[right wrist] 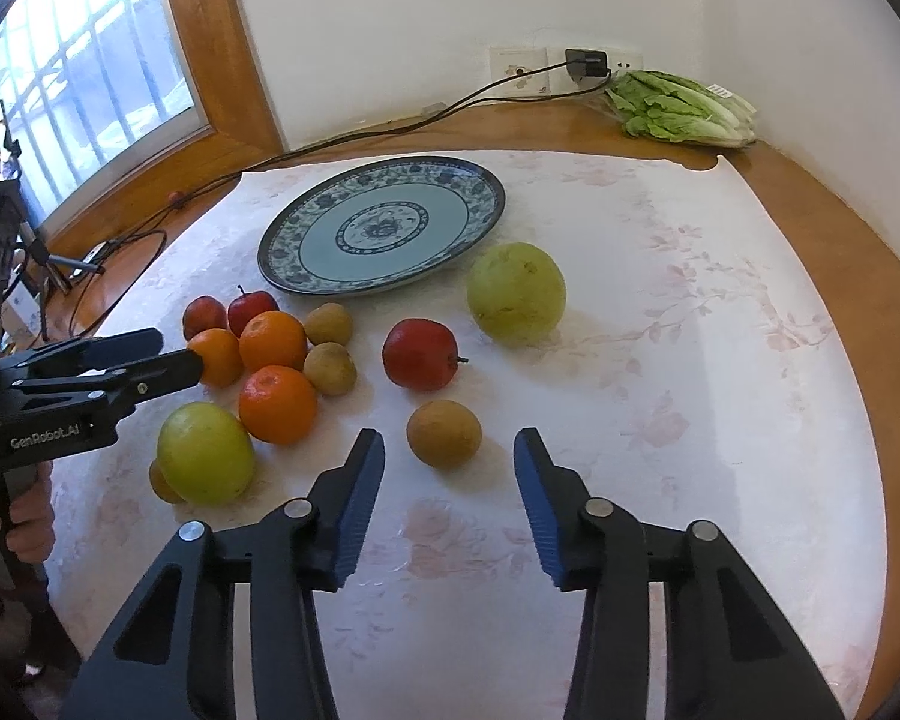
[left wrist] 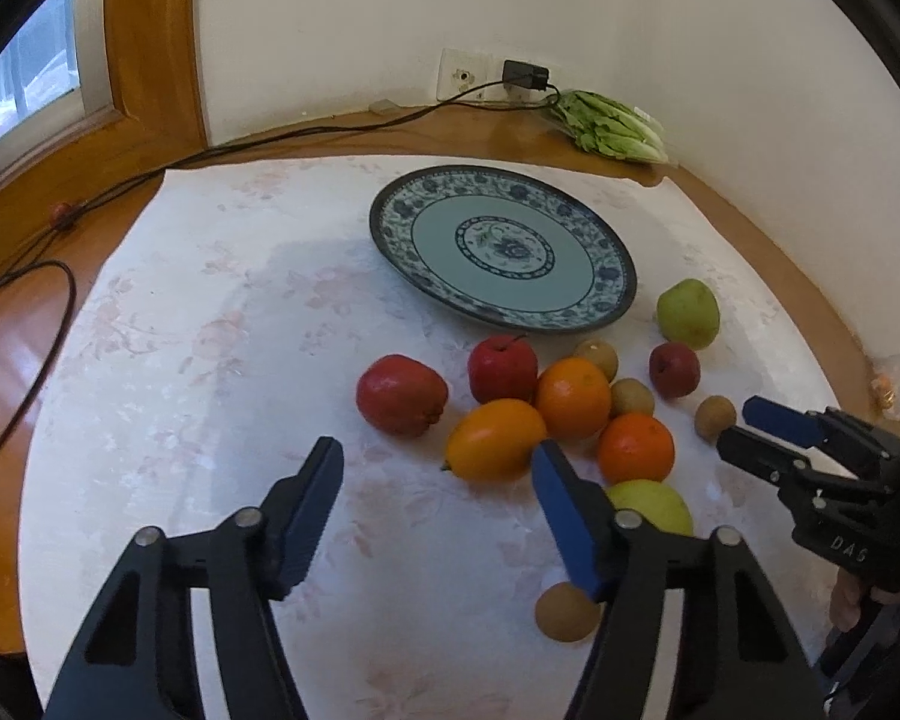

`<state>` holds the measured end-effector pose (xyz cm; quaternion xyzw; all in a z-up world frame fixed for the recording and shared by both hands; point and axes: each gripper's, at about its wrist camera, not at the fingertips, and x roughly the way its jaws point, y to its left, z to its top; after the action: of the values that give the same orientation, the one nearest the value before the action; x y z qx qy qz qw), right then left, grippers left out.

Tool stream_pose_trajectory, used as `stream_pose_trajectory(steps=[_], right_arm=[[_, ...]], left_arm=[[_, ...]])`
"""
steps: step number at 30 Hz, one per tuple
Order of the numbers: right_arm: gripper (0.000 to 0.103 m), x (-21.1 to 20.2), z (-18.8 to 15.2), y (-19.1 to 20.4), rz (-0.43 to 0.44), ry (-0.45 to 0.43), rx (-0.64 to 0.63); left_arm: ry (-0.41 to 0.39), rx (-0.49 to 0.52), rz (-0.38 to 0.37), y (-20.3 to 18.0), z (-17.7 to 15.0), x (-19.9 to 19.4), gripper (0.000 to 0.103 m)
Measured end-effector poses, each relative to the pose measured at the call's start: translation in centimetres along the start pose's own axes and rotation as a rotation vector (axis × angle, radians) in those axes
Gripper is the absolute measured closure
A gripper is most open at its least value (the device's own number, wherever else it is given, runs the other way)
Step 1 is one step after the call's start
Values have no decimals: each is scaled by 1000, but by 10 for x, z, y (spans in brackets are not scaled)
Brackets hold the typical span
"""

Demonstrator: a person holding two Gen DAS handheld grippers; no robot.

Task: Organize fruits
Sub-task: 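Grasp the orange with the left tool while the right tool grasps the small brown pear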

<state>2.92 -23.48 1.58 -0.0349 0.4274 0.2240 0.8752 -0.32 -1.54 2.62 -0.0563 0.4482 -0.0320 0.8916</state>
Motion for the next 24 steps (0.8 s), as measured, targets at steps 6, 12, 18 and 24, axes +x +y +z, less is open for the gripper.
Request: stream_pose_trajectory(steps=[6,12,18,24], right_arm=[[58,2,-1,0,9,2,1],[58,7,-1,0,7,10,6],[60,9,-1,0,10,15,8],[60,10,-2,0,13,15,8]], left_arm=[[6,-7,-23,-2,0,2,42],[15,-5,-50,-7,1,6,46],[27,6,-67,-12,1,12,56],[36,11,-69,-13,0,16,65]])
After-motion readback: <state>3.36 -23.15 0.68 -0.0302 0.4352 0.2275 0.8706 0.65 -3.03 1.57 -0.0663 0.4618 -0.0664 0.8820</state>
